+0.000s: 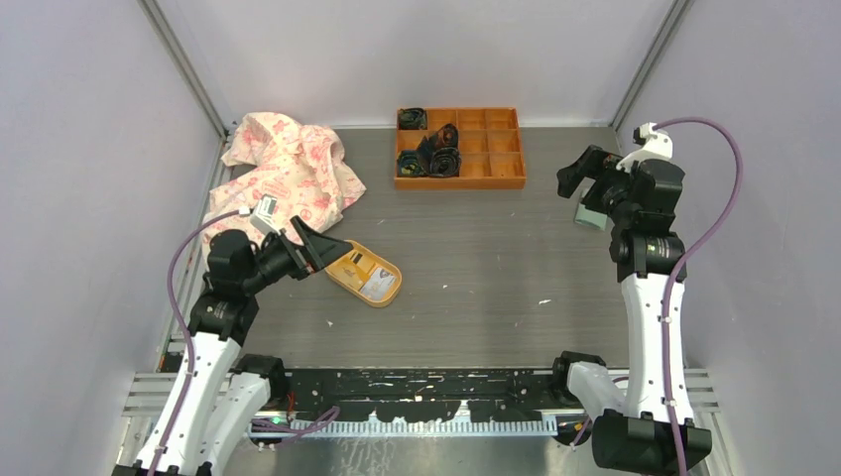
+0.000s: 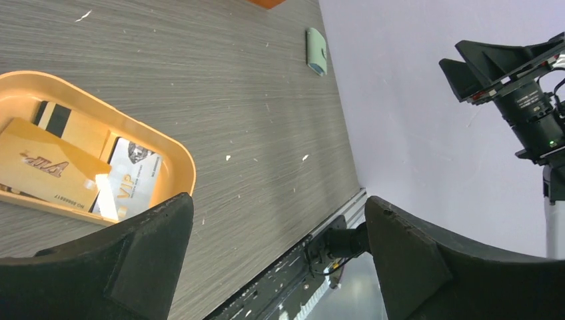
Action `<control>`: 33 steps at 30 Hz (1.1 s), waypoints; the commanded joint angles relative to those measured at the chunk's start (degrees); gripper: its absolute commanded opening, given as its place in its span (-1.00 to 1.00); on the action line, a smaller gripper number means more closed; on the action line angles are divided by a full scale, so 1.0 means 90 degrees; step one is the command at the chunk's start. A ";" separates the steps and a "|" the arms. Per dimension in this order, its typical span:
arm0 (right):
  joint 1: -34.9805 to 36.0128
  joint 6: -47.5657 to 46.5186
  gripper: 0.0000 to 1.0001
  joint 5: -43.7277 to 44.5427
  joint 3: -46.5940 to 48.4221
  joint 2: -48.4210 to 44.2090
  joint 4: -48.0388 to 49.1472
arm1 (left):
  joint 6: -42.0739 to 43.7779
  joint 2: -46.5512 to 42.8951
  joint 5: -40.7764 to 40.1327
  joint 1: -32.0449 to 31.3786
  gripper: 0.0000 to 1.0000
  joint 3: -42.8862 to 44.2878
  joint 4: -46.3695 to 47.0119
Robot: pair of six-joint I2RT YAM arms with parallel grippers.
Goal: Put the credit cards into the card holder
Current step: Move the card holder to the center of the board.
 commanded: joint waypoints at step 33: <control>-0.1225 -0.2251 0.99 0.0027 0.1645 0.4651 -0.0639 | 0.2882 -0.0054 -0.0979 -0.0078 0.85 0.0453 -0.1266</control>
